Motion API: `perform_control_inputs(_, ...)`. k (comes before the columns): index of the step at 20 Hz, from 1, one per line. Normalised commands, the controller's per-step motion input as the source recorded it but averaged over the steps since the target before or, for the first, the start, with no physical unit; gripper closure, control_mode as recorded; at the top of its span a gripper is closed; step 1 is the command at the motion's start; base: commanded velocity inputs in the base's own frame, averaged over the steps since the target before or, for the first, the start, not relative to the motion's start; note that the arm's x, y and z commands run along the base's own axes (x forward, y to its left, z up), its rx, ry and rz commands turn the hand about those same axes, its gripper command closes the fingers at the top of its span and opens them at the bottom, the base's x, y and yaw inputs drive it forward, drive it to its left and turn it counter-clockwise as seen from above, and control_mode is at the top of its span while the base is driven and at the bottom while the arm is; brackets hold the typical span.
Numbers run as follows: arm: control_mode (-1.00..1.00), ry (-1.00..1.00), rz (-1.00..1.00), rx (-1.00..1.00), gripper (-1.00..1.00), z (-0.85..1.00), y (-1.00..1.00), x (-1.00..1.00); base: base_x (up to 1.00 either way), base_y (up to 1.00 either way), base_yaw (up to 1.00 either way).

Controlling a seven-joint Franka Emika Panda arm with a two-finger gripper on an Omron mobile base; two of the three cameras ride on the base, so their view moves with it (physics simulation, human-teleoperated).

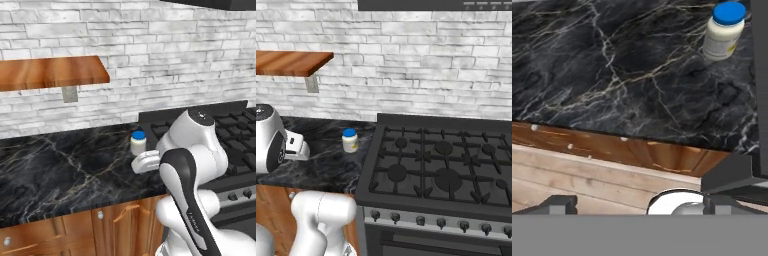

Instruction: Take 2 condiments from the cabinet and move them on the counter near the stove.Make sure the condiments are lined up with each other, next to each other.

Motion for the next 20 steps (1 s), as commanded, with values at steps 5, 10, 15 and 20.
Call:
perform_control_inputs(5, 1.00, -0.02, -0.04, 0.00, -1.00, 0.00, 0.00, -0.08, -0.38, -0.01, -0.32)
perform_control_inputs(10, 1.00, 0.00, 0.00, 0.00, -1.00, 0.00, 0.00, 0.00, -0.40, -0.03, -0.59)
perform_control_inputs(15, 1.00, 0.00, 0.00, 0.00, -1.00, 0.00, 0.00, 0.00, -0.13, -0.11, -0.64)
perform_control_inputs(20, 1.00, 0.00, 0.00, 0.00, -1.00, 0.00, 0.00, 0.00, 0.00, -0.37, -0.62)
